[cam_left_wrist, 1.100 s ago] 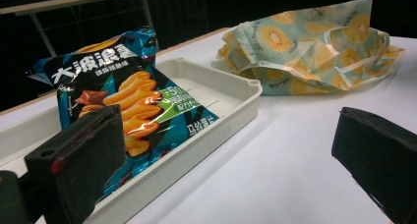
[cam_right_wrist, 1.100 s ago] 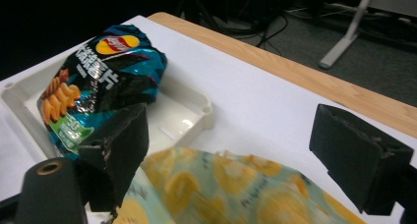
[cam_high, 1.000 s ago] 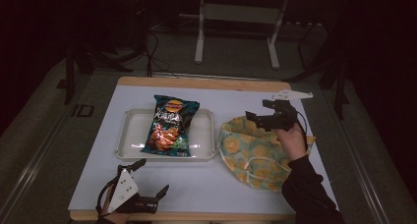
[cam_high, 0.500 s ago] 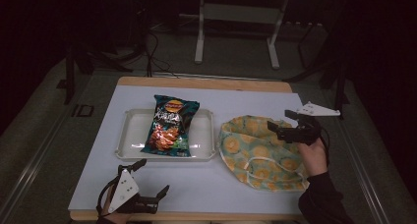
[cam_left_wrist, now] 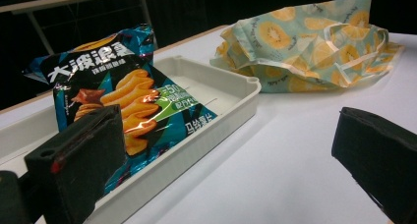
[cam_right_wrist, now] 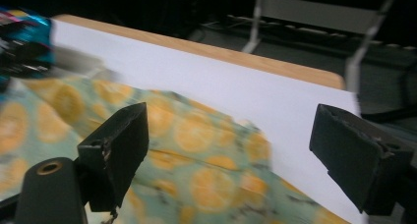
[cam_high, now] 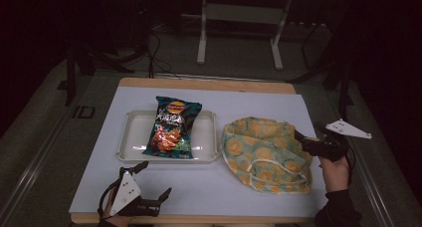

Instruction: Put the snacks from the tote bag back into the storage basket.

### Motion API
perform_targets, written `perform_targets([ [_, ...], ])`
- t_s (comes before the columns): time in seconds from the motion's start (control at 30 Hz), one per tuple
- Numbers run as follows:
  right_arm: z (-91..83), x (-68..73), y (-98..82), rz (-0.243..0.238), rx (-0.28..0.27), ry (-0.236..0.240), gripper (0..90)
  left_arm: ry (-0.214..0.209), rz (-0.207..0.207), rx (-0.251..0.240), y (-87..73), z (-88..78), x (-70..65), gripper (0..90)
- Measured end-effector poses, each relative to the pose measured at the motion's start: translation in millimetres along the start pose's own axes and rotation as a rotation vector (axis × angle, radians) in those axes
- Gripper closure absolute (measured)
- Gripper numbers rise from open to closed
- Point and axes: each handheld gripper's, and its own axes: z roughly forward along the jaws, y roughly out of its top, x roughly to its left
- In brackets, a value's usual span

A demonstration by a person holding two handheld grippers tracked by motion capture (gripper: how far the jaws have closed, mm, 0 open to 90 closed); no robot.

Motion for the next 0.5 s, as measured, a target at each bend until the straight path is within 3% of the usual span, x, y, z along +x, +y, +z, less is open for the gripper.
perform_targets([
  [0.07, -2.0, -3.8, -4.8, -0.014, 0.001, -0.040, 14.8, -0.001, -0.001, 0.000, 0.0, 0.1, 0.2, 0.2],
  [0.2, -4.3, -9.8, -15.1, 0.010, -0.013, -0.077, 14.7, -0.002, -0.001, 0.000, 0.0, 0.0, 0.3, 0.2],
  [0.5, -5.2, -11.9, -35.9, 0.021, -0.038, -0.108, 14.3, -0.003, 0.000, -0.001, 0.1, -0.3, 0.4, 0.2],
])
